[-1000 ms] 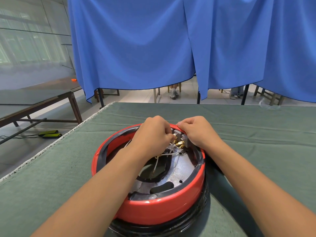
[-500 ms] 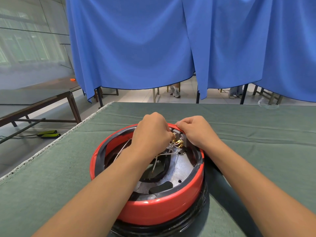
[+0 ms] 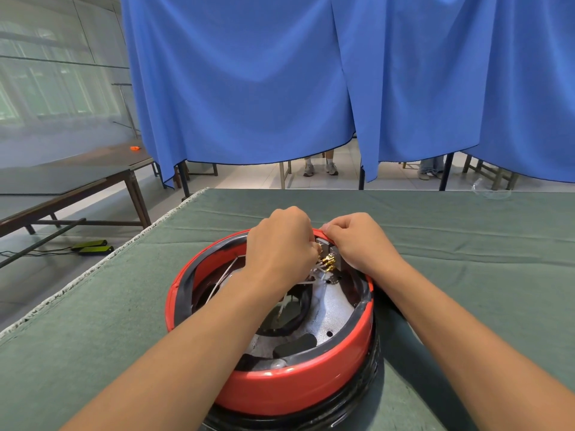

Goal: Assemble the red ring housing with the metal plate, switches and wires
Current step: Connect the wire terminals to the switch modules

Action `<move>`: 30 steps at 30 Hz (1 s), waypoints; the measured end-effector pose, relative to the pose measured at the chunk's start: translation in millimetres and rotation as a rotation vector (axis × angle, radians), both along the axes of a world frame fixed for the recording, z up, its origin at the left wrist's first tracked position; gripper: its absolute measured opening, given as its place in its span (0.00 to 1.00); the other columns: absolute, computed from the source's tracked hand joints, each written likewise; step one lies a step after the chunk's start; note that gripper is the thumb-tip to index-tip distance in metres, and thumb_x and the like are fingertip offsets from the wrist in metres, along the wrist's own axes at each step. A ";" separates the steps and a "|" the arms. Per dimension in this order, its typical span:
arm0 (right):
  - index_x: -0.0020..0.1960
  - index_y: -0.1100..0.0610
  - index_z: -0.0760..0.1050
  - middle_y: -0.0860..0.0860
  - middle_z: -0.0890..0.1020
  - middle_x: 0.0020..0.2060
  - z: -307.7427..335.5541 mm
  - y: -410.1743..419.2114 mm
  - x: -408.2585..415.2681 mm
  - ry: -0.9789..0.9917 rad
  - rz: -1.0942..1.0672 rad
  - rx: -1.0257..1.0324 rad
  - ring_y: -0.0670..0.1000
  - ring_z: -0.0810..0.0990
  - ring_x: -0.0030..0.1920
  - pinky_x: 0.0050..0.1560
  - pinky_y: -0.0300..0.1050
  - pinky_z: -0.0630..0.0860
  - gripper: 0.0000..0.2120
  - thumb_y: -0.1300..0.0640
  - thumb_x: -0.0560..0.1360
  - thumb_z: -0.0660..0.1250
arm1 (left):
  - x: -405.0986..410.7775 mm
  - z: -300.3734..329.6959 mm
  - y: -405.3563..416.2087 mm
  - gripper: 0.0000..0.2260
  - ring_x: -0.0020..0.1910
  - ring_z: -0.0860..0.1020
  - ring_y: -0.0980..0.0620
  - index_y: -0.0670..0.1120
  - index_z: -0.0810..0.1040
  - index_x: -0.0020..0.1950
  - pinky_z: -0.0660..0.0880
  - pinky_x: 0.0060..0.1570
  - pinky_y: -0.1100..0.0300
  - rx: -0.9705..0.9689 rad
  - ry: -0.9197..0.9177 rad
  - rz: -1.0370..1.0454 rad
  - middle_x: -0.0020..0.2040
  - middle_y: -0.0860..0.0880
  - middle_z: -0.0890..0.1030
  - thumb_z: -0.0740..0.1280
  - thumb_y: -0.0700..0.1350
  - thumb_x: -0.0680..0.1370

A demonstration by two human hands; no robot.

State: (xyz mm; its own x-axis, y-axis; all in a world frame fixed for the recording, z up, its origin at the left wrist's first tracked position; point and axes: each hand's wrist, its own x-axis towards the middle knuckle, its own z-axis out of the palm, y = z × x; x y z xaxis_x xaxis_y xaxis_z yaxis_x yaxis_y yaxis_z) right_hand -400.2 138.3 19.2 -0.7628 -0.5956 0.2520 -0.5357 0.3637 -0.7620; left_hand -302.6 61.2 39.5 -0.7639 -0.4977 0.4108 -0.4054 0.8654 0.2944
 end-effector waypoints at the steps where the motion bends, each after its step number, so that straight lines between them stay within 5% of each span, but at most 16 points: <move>1: 0.48 0.71 0.78 0.61 0.83 0.41 -0.3 0.0 -0.2 0.006 -0.001 0.008 0.55 0.74 0.37 0.39 0.46 0.71 0.17 0.56 0.79 0.61 | -0.3 -0.1 -0.6 0.06 0.35 0.78 0.48 0.45 0.83 0.42 0.66 0.30 0.60 0.013 0.005 0.003 0.36 0.47 0.81 0.69 0.45 0.75; 7: 0.47 0.68 0.80 0.63 0.80 0.36 0.3 -0.7 -0.1 0.041 -0.017 0.039 0.52 0.72 0.34 0.33 0.43 0.66 0.17 0.55 0.80 0.61 | -1.0 -2.2 -0.2 0.06 0.36 0.78 0.46 0.44 0.83 0.41 0.72 0.34 0.57 0.000 0.000 -0.017 0.36 0.46 0.81 0.68 0.43 0.74; 16: 0.44 0.68 0.80 0.54 0.78 0.31 1.0 -0.7 -0.1 0.027 -0.003 0.056 0.51 0.71 0.32 0.31 0.42 0.66 0.17 0.56 0.79 0.61 | -4.9 0.6 0.0 0.05 0.36 0.76 0.47 0.45 0.83 0.43 0.66 0.34 0.59 -0.017 0.012 -0.028 0.37 0.48 0.80 0.68 0.45 0.74; 21: 0.47 0.70 0.79 0.61 0.80 0.35 0.6 -0.3 0.0 -0.010 0.002 0.027 0.52 0.72 0.34 0.34 0.43 0.66 0.17 0.55 0.79 0.61 | -0.5 0.3 -4.7 0.11 0.33 0.76 0.46 0.44 0.82 0.34 0.68 0.29 0.60 0.159 -0.011 -0.048 0.30 0.46 0.79 0.70 0.50 0.72; 27: 0.49 0.70 0.79 0.45 0.79 0.34 0.4 0.1 -0.8 -0.044 0.015 0.014 0.56 0.81 0.44 0.34 0.36 0.71 0.17 0.55 0.80 0.61 | 11.4 3.1 -19.6 0.12 0.34 0.79 0.48 0.48 0.79 0.31 0.79 0.39 0.51 0.361 0.147 0.071 0.31 0.49 0.80 0.67 0.43 0.74; 30: 0.50 0.70 0.79 0.44 0.79 0.35 1.0 0.2 -0.3 -0.048 0.020 0.013 0.58 0.81 0.46 0.37 0.40 0.74 0.17 0.55 0.80 0.60 | 13.7 0.9 -23.5 0.12 0.34 0.79 0.46 0.49 0.78 0.32 0.80 0.39 0.49 0.410 0.114 0.099 0.32 0.49 0.79 0.66 0.42 0.75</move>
